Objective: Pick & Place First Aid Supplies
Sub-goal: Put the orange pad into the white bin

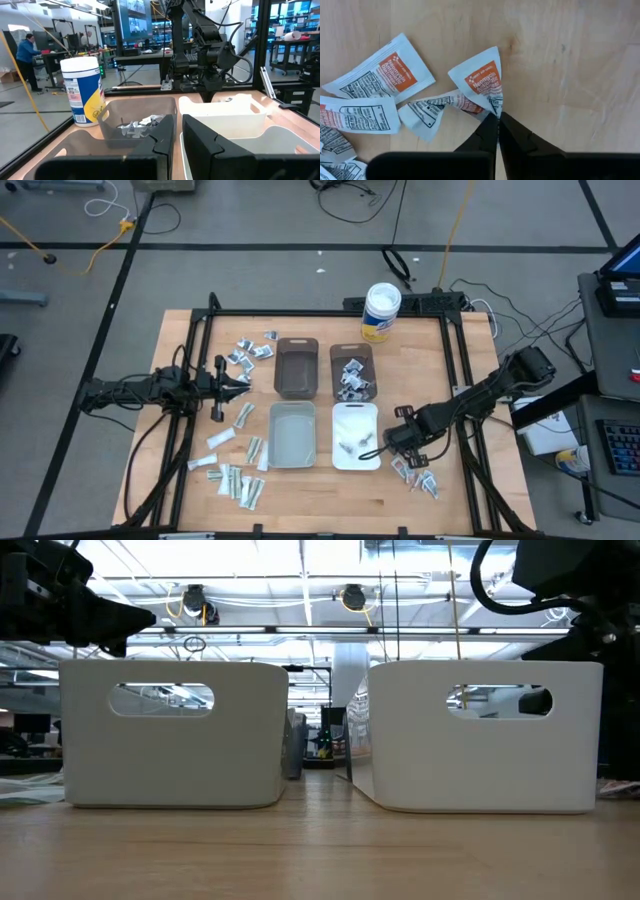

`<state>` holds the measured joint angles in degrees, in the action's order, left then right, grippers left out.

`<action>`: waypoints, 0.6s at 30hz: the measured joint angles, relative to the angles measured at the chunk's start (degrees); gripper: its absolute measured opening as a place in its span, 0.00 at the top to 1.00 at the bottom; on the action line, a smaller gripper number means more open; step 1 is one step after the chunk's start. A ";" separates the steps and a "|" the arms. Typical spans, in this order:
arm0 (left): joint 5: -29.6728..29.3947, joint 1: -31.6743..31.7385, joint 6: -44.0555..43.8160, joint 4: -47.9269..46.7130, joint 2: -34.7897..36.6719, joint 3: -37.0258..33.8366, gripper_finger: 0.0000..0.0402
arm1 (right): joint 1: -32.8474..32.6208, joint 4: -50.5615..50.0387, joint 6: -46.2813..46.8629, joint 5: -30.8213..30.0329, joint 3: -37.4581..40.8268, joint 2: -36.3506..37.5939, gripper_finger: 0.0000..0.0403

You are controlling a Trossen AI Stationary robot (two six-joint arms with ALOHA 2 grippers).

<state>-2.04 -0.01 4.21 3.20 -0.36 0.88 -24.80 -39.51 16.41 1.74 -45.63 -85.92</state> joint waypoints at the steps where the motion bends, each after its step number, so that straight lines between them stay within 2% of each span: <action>1: 0.00 -0.02 0.00 0.00 0.00 -0.02 0.88 | 0.01 -0.27 0.11 -0.01 -0.01 0.33 0.99; 14: 0.00 -0.01 0.00 0.00 0.01 0.00 0.88 | 0.75 -17.74 2.27 0.19 -9.05 5.95 1.00; 18: 0.00 0.00 0.00 0.00 0.02 -0.01 0.88 | 0.77 -20.66 2.99 2.78 -12.23 6.90 1.00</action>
<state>-2.04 -0.01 4.21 3.20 -0.34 0.87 -24.03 -60.17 19.40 4.51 -57.86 -79.03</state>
